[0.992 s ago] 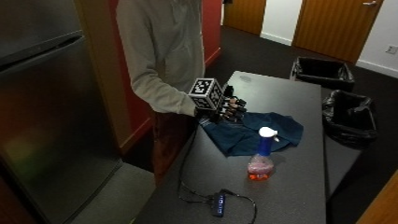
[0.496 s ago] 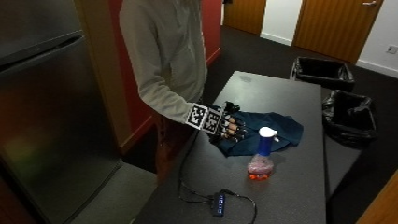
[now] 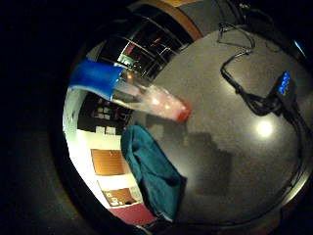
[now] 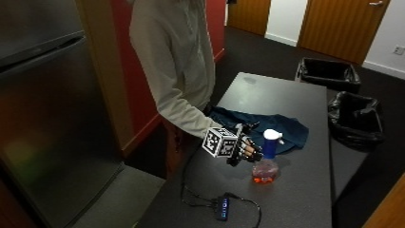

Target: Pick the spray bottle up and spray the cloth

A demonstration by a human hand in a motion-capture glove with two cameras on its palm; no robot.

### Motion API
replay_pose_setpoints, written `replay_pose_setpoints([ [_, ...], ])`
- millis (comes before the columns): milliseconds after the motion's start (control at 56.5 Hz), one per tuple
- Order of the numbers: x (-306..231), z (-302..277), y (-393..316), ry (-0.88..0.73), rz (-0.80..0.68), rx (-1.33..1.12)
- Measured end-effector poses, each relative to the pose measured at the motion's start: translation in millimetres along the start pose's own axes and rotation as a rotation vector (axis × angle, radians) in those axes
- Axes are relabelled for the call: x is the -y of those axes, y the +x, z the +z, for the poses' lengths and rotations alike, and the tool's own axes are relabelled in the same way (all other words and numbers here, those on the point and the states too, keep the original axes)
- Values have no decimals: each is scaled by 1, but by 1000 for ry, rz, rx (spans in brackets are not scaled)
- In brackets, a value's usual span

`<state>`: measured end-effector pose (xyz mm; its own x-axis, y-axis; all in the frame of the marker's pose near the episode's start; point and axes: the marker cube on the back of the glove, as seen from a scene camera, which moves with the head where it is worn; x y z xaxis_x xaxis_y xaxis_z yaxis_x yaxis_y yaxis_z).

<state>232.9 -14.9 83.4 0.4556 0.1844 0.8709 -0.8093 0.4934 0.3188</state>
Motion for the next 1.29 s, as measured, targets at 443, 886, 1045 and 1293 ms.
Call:
replay_pose_setpoints([
  [443, 48, 45, -4, 84, 18, 165],
  [886, 89, 72, -20, 7, 64, 161],
  [1045, 104, 76, -23, -13, 84, 132],
  [1293, 113, 66, -24, 12, 127, 142],
])
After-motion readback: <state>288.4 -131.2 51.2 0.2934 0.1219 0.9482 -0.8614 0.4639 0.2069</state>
